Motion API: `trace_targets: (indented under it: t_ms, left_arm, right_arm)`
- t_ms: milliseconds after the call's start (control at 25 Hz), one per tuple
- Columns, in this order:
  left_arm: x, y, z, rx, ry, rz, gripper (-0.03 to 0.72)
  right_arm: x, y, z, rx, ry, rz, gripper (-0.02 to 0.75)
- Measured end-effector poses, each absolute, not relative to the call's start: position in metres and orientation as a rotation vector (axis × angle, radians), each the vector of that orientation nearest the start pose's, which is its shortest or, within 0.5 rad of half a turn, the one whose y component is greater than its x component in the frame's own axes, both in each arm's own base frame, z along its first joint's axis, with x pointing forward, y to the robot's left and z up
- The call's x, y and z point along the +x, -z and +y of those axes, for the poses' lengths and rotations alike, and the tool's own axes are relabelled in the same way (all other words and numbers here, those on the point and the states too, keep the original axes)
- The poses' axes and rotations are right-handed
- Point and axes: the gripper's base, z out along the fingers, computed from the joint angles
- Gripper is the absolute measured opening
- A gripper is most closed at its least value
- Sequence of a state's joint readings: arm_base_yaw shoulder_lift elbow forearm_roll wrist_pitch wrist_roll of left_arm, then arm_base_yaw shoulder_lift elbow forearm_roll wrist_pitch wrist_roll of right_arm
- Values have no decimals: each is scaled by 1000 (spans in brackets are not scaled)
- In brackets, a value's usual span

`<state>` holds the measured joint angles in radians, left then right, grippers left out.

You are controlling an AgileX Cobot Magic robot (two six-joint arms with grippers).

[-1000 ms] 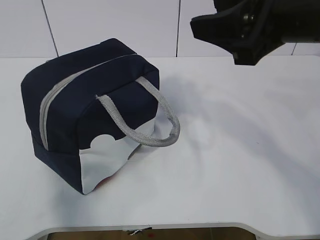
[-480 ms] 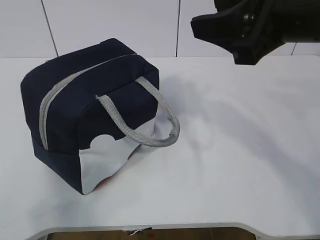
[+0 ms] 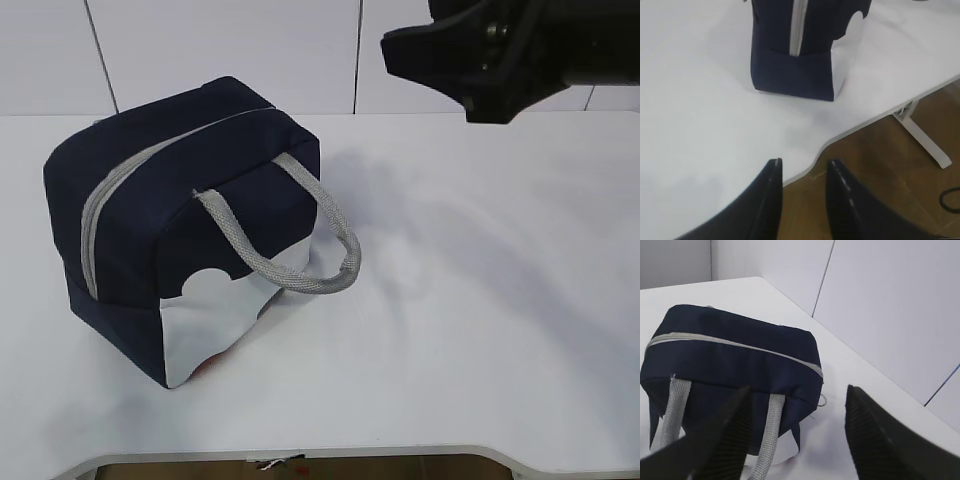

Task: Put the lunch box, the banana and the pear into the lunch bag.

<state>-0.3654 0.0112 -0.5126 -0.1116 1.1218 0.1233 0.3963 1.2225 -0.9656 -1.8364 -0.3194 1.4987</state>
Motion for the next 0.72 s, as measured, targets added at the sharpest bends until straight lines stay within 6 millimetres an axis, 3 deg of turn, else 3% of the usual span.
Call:
trace_targets:
  t_ms: [440, 720]
  left_arm:
    - [-9, -276, -8, 276, 142, 2084, 227]
    - [-8, -276, -8, 239, 121, 2087, 227]
  right_arm:
    - [241, -344, 130, -830, -339, 1677, 478]
    - [241, -342, 130, -831, -342, 1682, 478]
